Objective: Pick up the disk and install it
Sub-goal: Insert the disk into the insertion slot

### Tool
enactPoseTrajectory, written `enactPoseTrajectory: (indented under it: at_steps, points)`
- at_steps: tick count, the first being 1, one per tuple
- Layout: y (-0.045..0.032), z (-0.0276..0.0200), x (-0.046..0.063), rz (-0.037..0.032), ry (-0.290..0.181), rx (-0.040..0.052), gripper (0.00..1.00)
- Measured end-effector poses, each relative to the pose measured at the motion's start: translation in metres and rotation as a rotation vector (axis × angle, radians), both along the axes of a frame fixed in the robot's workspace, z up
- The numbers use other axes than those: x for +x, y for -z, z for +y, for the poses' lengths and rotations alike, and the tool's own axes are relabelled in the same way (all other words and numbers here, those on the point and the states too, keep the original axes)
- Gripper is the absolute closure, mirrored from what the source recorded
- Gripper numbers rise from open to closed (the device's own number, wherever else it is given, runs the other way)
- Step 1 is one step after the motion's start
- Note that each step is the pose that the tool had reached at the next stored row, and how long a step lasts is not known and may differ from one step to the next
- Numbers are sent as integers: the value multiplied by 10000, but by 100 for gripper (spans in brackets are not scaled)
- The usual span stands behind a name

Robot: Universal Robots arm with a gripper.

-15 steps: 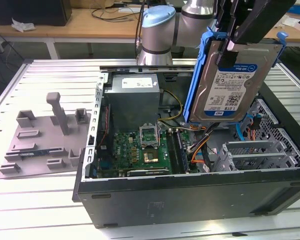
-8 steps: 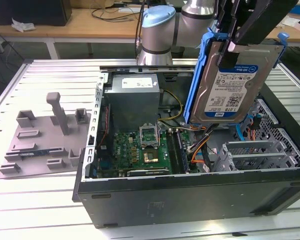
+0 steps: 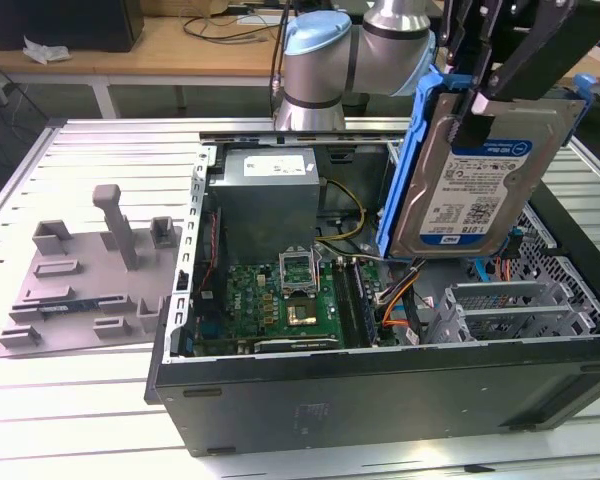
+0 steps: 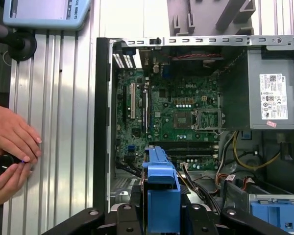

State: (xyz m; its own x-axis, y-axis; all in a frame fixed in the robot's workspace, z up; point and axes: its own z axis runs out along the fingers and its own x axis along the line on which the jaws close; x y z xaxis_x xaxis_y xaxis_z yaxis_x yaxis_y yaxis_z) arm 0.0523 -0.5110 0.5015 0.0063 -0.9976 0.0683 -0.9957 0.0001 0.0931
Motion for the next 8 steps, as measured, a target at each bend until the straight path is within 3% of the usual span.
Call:
enactPoseTrajectory:
  at_steps: [8]
  points:
    - [0, -101, 221, 0, 0, 5, 63]
